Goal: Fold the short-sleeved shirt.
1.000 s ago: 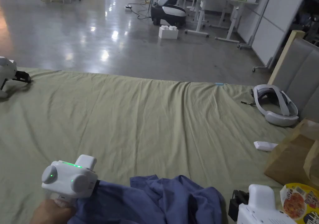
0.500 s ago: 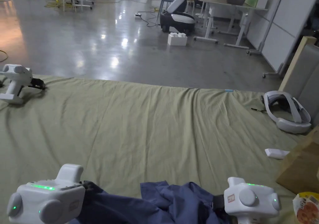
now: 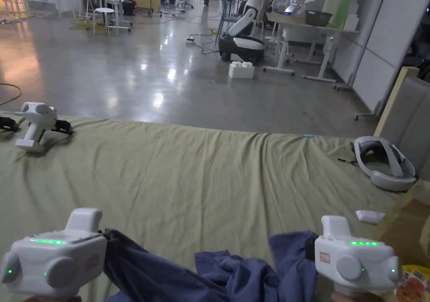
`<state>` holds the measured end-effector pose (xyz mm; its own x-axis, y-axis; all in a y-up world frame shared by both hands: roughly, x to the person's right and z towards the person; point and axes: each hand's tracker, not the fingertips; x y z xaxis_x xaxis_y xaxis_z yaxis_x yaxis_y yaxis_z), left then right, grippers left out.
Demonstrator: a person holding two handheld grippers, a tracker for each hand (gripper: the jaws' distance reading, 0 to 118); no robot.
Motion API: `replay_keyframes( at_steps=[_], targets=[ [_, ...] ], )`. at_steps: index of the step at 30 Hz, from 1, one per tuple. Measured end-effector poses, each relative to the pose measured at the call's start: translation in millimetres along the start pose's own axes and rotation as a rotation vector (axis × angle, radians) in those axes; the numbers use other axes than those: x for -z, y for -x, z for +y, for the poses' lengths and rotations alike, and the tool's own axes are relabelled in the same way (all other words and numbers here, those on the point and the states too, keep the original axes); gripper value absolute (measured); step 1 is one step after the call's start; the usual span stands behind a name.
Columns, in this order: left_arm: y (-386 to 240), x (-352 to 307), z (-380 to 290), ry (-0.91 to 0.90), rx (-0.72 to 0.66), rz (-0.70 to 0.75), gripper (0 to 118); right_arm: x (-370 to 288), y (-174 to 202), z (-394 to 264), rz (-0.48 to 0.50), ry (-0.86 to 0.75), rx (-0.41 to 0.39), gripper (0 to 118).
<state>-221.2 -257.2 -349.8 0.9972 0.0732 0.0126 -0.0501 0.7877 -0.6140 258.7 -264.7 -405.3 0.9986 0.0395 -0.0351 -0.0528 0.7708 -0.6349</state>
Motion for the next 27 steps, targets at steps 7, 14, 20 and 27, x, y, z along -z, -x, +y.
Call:
replay_keyframes(
  at_steps=[7, 14, 20, 27],
  targets=[
    [40, -64, 72, -0.147, -0.004, 0.078, 7, -79, -11, 68, -0.011, -0.210, -0.012, 8],
    [87, -134, 142, -0.256, -0.042, 0.176, 7, -123, -21, 132, -0.069, -0.308, -0.032, 9],
    [122, -154, 187, -0.290, -0.082, 0.221, 7, -145, -23, 172, -0.110, -0.369, -0.022, 8],
    [127, -145, 216, -0.298, -0.079, 0.246, 7, -150, -13, 205, -0.124, -0.404, -0.006, 8]
  ],
)
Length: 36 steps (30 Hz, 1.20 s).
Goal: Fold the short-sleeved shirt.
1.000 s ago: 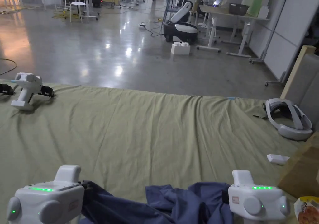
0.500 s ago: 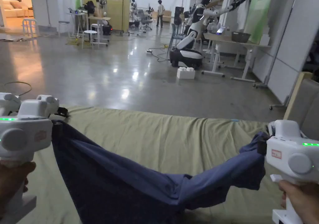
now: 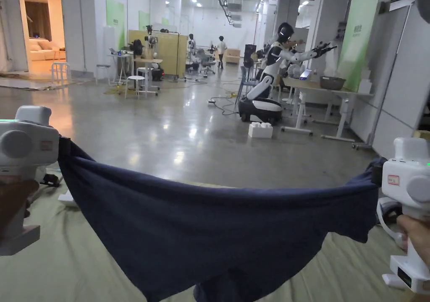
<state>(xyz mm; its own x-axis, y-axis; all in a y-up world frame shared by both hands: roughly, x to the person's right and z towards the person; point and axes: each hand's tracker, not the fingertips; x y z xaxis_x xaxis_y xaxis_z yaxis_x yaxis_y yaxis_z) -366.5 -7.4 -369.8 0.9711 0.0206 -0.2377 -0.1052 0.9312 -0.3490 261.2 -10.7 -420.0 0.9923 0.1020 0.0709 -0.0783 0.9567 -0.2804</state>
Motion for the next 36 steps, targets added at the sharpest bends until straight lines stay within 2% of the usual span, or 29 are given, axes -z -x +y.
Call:
replay_keyframes(
  at_steps=[6, 10, 16, 20, 26, 31, 36],
  targets=[
    [-5, 12, 30, -0.036, -0.012, -0.005, 7, 15, 3, 35, -0.027, -0.029, -0.008, 8],
    [-10, 14, 51, -0.070, 0.029, 0.011, 7, 21, 3, 60, -0.043, -0.054, -0.008, 8],
    [-11, 16, 52, -0.087, 0.040, 0.022, 7, 23, 9, 60, -0.056, -0.076, -0.040, 8],
    [-9, 25, 14, -0.032, 0.059, 0.020, 7, 24, 15, 21, -0.047, -0.038, -0.055, 8],
    [-4, 25, -78, 0.043, 0.020, -0.009, 7, 19, 19, -62, -0.028, 0.055, -0.055, 8],
    [0, 3, -158, 0.103, -0.002, -0.035, 7, 5, 14, -135, -0.022, 0.102, -0.072, 8],
    [6, -27, -230, 0.158, 0.009, -0.038, 7, -34, 10, -199, -0.022, 0.136, -0.057, 8]
  ],
)
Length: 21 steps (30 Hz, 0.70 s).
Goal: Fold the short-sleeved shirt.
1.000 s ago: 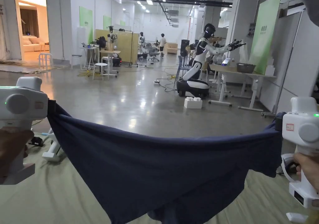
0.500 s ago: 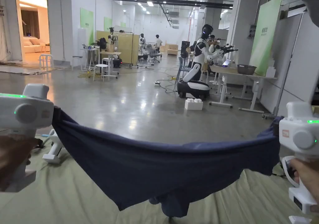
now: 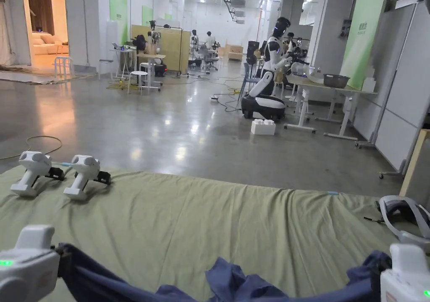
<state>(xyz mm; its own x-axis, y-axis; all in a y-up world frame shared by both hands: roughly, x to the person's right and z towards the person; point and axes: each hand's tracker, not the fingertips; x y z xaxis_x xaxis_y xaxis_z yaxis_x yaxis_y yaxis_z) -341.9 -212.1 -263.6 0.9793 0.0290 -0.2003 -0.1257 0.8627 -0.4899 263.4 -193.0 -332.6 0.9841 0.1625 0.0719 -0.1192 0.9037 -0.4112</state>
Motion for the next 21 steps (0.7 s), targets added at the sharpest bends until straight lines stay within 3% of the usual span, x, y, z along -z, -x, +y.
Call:
replay_keyframes(
  at_steps=[10, 18, 19, 21],
  targets=[
    [24, -8, -127, 0.175, 0.032, 0.054, 7, -21, 2, -135, -0.031, 0.191, -0.049, 8],
    [33, 3, -169, 0.233, -0.037, 0.057, 8, -18, 1, -170, -0.044, 0.234, -0.022, 10],
    [32, 3, -167, 0.227, -0.038, 0.059, 8, -18, -2, -169, -0.046, 0.226, -0.003, 12],
    [28, -1, -162, 0.190, -0.013, 0.091, 18, -23, -3, -162, -0.058, 0.204, 0.026, 33]
  ],
)
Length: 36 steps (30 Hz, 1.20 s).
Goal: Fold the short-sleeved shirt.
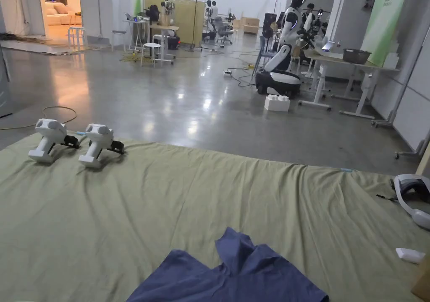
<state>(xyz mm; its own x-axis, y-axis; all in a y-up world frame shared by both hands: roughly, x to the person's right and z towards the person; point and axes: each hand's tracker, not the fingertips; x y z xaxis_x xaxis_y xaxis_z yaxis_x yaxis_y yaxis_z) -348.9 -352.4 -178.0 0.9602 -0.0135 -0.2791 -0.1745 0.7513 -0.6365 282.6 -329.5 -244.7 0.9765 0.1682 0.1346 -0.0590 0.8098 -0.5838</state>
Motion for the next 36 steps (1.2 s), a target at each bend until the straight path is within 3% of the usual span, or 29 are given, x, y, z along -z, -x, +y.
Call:
replay_keyframes(
  at_steps=[1, 2, 3, 9, 14, 16, 19, 22, 27, 32, 36],
  targets=[
    [-3, -5, 4, -0.030, 0.018, 0.024, 30, -6, -1, 4, 0.011, -0.031, 0.032, 40],
    [-6, -10, 7, -0.055, 0.025, 0.036, 53, -12, -1, 9, 0.023, -0.062, 0.053, 53],
    [-9, -16, 11, -0.082, 0.020, 0.028, 64, -20, 2, 14, 0.025, -0.083, 0.064, 61],
    [-39, -43, 39, -0.228, 0.033, -0.011, 66, -46, 31, 45, 0.085, -0.204, 0.067, 62],
    [-82, -62, 58, -0.331, -0.003, -0.084, 65, -60, 76, 59, 0.161, -0.296, 0.097, 60],
    [-98, -66, 64, -0.357, -0.008, -0.091, 61, -64, 93, 62, 0.203, -0.342, 0.112, 55],
    [-122, -76, 73, -0.417, 0.011, -0.097, 20, -77, 118, 69, 0.172, -0.415, 0.104, 22],
    [-141, -81, 79, -0.463, 0.043, -0.082, 11, -87, 134, 75, 0.171, -0.473, 0.094, 10],
    [-158, -87, 83, -0.530, 0.085, -0.072, 2, -90, 149, 83, 0.170, -0.512, 0.030, 5],
    [-157, -89, 86, -0.550, 0.089, -0.080, 2, -94, 159, 78, 0.160, -0.533, 0.020, 4],
    [-135, -75, 84, -0.422, 0.101, -0.095, 2, -94, 162, 74, 0.177, -0.528, -0.009, 4]
  ],
)
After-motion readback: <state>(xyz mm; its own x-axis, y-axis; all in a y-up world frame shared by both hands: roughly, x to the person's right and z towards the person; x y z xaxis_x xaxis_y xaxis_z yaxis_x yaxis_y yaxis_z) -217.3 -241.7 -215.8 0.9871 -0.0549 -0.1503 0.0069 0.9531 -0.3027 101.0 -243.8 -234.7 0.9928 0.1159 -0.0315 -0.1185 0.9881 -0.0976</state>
